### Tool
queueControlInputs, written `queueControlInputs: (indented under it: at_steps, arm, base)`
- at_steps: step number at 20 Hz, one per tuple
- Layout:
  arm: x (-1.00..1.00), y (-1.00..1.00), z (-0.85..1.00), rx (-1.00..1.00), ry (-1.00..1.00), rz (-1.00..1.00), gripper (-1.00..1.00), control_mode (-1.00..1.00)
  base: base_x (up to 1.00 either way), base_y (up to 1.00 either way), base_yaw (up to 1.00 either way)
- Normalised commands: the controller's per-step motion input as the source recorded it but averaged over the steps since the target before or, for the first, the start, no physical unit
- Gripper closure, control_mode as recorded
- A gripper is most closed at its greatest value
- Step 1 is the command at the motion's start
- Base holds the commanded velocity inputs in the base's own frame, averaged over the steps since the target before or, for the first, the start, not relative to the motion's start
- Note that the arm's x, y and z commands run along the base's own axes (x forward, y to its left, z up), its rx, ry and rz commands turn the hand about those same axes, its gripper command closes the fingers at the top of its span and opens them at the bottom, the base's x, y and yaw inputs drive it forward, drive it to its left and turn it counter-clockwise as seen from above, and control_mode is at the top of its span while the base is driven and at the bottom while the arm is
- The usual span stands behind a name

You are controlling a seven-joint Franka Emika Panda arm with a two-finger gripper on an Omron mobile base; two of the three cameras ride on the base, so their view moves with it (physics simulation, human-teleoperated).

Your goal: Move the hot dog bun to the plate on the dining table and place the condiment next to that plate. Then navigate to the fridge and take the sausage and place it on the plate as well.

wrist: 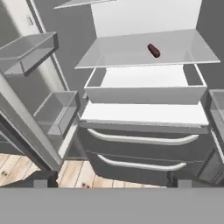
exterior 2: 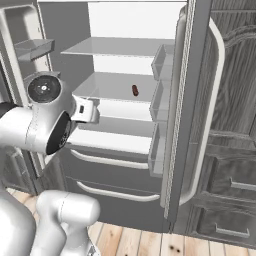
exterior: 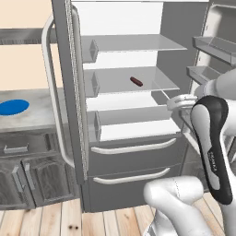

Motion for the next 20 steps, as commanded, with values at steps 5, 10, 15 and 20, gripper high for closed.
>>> queueControlInputs:
  at_steps: [5,10,15,20]
  arm:
    - [-0.19,0.02,-0.11,-0.2,-0.09,0.0,-1.0,-1.0]
    - [-0.02,0.0,-0.12,-0.14,-0.03,-0.03,-1.0,-1.0]
    - [0.0,0.0,-0.04,-0.04,0.0,-0.11,-1.0,-1.0]
    - [0.04,0.0,0.0,0.0,0.0,0.0,-1.0,-1.0]
  base:
    - [0.0,0.0,0.0]
    - [0.0,0.0,0.0]
    - [0.0,0.0,0.0]
    - [0.0,0.0,0.0]
